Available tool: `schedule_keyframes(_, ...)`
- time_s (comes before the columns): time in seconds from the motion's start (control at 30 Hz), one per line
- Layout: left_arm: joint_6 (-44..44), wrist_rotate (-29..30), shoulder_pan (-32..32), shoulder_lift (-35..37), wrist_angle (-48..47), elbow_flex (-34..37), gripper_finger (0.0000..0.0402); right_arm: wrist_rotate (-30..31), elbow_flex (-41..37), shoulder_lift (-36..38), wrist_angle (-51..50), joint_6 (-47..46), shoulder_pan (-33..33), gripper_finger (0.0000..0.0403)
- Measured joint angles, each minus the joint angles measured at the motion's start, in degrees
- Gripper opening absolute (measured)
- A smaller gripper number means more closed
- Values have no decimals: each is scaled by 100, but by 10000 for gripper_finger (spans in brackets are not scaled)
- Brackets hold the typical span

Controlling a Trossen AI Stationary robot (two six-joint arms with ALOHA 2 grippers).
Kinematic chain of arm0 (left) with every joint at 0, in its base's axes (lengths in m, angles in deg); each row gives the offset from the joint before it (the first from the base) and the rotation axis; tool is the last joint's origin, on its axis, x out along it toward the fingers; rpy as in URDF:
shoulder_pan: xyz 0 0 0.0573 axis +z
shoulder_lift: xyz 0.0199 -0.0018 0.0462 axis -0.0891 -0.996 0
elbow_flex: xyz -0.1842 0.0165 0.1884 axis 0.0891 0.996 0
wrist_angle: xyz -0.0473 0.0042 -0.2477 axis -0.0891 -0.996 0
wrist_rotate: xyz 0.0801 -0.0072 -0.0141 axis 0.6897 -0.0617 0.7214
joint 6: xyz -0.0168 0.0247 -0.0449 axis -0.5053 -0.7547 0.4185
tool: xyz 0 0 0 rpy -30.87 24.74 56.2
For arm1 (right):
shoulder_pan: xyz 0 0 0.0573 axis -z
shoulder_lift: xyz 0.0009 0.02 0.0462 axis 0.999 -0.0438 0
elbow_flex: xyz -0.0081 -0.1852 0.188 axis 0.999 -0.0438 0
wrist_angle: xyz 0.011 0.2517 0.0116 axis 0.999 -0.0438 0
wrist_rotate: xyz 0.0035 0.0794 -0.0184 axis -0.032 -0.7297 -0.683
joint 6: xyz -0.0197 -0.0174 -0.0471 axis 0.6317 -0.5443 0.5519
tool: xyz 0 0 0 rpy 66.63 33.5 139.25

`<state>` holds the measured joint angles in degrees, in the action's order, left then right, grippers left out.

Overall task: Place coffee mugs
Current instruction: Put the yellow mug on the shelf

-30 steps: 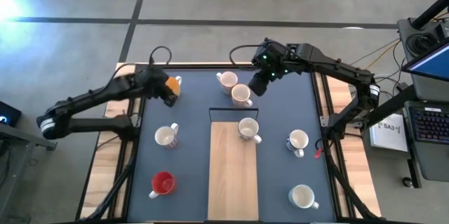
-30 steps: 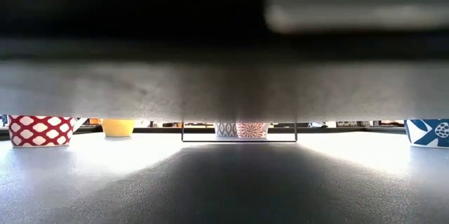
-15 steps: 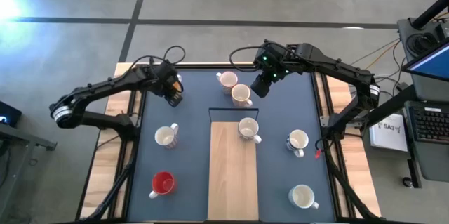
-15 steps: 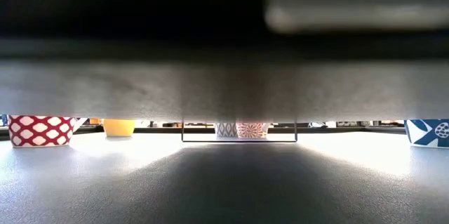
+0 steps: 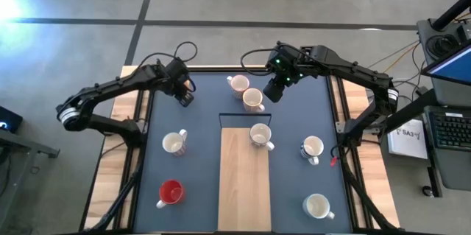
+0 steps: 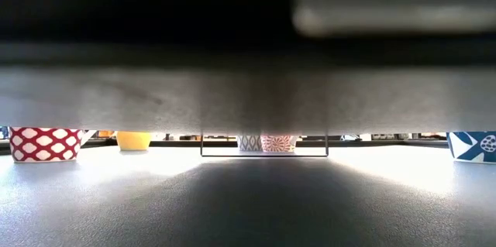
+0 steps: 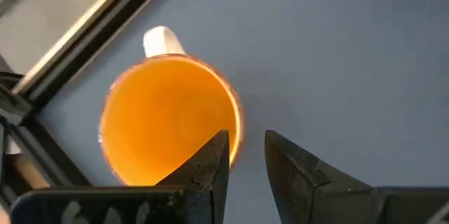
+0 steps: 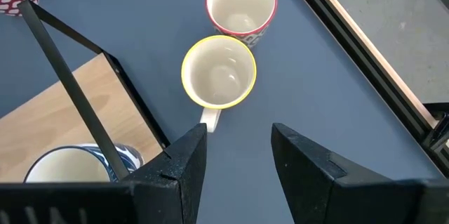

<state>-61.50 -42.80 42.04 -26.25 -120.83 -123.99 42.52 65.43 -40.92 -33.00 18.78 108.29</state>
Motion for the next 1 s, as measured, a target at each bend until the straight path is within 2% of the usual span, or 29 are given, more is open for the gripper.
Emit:
schedule_keyframes(0.17, -127, 20, 9, -303, -368, 142, 74, 0, -4, -2, -2, 64, 0, 151)
schedule_keyframes(0.4, -180, 214, 48, -1035, -359, 242, 74, 0, -9, -2, 0, 94, 0, 151)
schedule_keyframes(0.5, -174, 191, 46, -1178, -352, 201, 59, 0, -11, -2, 0, 90, 0, 151)
schedule_keyframes(0.63, -140, -42, 44, -1147, -341, 141, 10, 0, -21, -2, 0, 90, -2, 151)
schedule_keyframes(0.87, 80, -1045, 10, -761, -680, -62, 5, 0, -77, -2, 0, 90, -2, 151)
schedule_keyframes(1.0, 532, -1120, -166, -487, -1102, -369, 5, 0, -106, -2, -57, 92, -2, 151)
